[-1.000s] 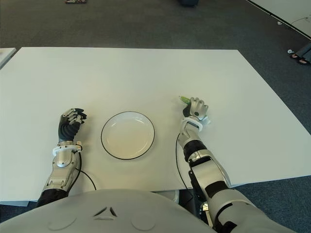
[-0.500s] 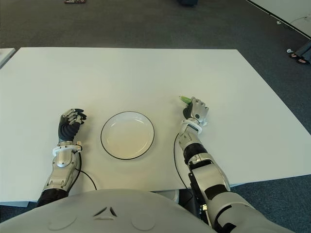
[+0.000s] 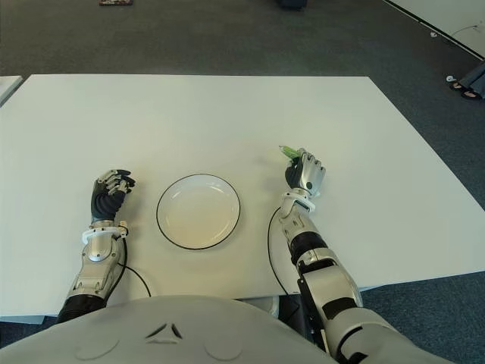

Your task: Put the toothpaste on the table into the plate.

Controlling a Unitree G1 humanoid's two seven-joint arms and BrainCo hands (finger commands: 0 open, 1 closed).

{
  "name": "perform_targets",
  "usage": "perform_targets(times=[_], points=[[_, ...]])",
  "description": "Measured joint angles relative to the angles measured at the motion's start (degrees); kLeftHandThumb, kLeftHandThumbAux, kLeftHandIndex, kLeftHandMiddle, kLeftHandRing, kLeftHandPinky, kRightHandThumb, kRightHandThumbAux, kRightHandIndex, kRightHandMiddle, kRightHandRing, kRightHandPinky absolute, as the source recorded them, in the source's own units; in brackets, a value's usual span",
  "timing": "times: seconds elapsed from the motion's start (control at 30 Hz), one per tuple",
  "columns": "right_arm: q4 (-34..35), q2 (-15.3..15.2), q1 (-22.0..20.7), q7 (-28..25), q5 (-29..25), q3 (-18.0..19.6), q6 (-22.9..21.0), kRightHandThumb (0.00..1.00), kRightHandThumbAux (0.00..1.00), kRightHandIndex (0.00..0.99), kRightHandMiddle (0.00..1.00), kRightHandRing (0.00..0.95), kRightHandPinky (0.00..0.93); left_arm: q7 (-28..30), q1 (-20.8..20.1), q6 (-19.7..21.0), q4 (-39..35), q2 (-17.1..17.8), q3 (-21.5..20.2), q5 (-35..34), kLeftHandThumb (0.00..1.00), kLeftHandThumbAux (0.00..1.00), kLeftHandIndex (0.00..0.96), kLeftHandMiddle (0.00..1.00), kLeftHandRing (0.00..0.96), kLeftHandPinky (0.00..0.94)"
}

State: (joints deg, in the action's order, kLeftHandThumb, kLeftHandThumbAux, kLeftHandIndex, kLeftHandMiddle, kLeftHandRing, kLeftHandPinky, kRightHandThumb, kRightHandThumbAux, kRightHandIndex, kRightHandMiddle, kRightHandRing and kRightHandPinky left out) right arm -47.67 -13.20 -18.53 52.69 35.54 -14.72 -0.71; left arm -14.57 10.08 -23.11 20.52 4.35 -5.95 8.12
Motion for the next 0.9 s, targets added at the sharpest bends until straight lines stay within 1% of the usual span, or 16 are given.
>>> perform_targets(times=[0.13, 0.23, 0.37, 0.53, 0.67, 0.8, 0.9], points=[[4.53, 0.23, 2.57, 0.27, 0.35, -0.48, 1.25, 0.720, 0.709, 0.439, 0.814, 0.832, 0.859, 0.00, -0.02, 0.60, -0.23, 0.00, 0.03, 0.27, 0.705, 0.722, 0.430, 0.536, 0.519, 0.484], [9.22, 0.42, 5.38, -0.94, 0.19, -1.12, 3.30, 0.720, 0.709, 0.439, 0.819, 0.840, 0.868, 0.00, -0.02, 0.98, -0.39, 0.01, 0.01, 0.27, 0.705, 0.722, 0.430, 0.535, 0.522, 0.498], [14.99, 0.75, 8.93, -4.21, -0.27, -1.94, 7.13, 0.721, 0.710, 0.440, 0.828, 0.851, 0.878, 0.00, -0.06, 1.12, -0.44, 0.02, 0.02, 0.26, 0.706, 0.722, 0.429, 0.533, 0.523, 0.503], [22.67, 0.00, 12.49, -8.29, -1.23, -2.20, 12.30, 0.721, 0.712, 0.441, 0.846, 0.865, 0.875, 0.00, -0.01, 1.12, -0.50, 0.05, 0.02, 0.26, 0.705, 0.722, 0.429, 0.536, 0.525, 0.501], [28.85, -0.22, 14.64, -11.05, -1.28, -2.29, 14.52, 0.720, 0.713, 0.441, 0.855, 0.869, 0.874, 0.00, -0.01, 1.11, -0.48, 0.07, 0.04, 0.27, 0.705, 0.722, 0.429, 0.538, 0.525, 0.503], [35.32, -0.41, 16.79, -14.99, -1.29, -2.85, 16.62, 0.719, 0.714, 0.441, 0.867, 0.874, 0.873, 0.00, -0.01, 0.85, -0.33, 0.22, 0.05, 0.27, 0.706, 0.721, 0.430, 0.535, 0.524, 0.503], [38.26, -0.48, 17.54, -17.24, -1.29, -3.37, 18.71, 0.719, 0.714, 0.440, 0.871, 0.875, 0.873, 0.00, -0.02, 0.77, -0.30, 0.31, 0.06, 0.28, 0.706, 0.722, 0.430, 0.535, 0.525, 0.503]])
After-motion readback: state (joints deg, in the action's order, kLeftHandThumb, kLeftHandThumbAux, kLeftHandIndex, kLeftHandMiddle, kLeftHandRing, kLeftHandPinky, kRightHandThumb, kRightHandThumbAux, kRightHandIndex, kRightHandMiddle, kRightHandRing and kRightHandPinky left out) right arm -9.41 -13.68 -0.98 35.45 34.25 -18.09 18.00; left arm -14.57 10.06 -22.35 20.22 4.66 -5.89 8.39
